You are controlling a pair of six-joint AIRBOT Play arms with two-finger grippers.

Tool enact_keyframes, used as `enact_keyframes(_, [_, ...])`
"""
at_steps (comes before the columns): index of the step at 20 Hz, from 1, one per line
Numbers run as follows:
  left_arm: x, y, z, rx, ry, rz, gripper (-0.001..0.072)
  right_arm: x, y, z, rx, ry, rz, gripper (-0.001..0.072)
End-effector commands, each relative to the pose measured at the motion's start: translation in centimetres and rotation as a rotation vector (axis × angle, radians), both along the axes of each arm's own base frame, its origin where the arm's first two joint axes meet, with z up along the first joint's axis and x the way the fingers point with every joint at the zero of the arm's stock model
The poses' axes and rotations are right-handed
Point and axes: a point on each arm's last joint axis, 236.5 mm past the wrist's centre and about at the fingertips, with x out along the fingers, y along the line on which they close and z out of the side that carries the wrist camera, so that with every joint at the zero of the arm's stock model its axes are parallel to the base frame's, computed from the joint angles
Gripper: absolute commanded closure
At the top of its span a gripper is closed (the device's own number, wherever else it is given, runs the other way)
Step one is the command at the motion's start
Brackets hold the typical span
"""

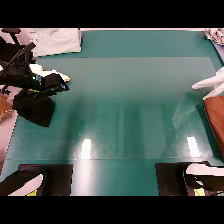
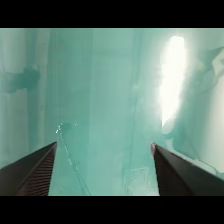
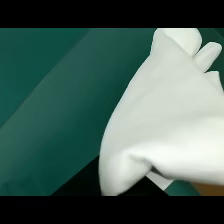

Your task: Fold the shirts.

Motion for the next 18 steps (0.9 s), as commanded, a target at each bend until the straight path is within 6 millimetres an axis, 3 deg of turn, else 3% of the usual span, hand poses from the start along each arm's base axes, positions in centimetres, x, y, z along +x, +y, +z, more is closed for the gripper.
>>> enact_keyframes(1, [-0.1,-0.1,0.0,-0.003,0.002,-0.002,0.0044,-1.0,-1.5,2.4,0.035,-0.083,-0.115,0.0697])
enact_keyframes(5, [-0.1,-0.1,0.0,0.003,-0.005,-0.017,0.0044,-3.1,-3.1,4.4,0.065,-0.129,-0.278,0.0697])
enact_keyframes(9, [-0.1,-0.1,0.0,0.005,-0.007,-0.023,0.0044,-4.2,-5.6,5.3,-0.044,-0.138,-0.354,0.0696])
enact_keyframes(12, [0.1,-0.1,0.1,0.003,-0.016,-0.019,0.0044,-4.8,-5.5,4.3,-0.01,-0.096,-0.379,0.0697])
enact_keyframes(18, [0.4,-0.1,0.3,0.001,-0.029,-0.015,0.0044,-10.7,-4.4,-0.5,0.067,0.208,-0.497,0.0696])
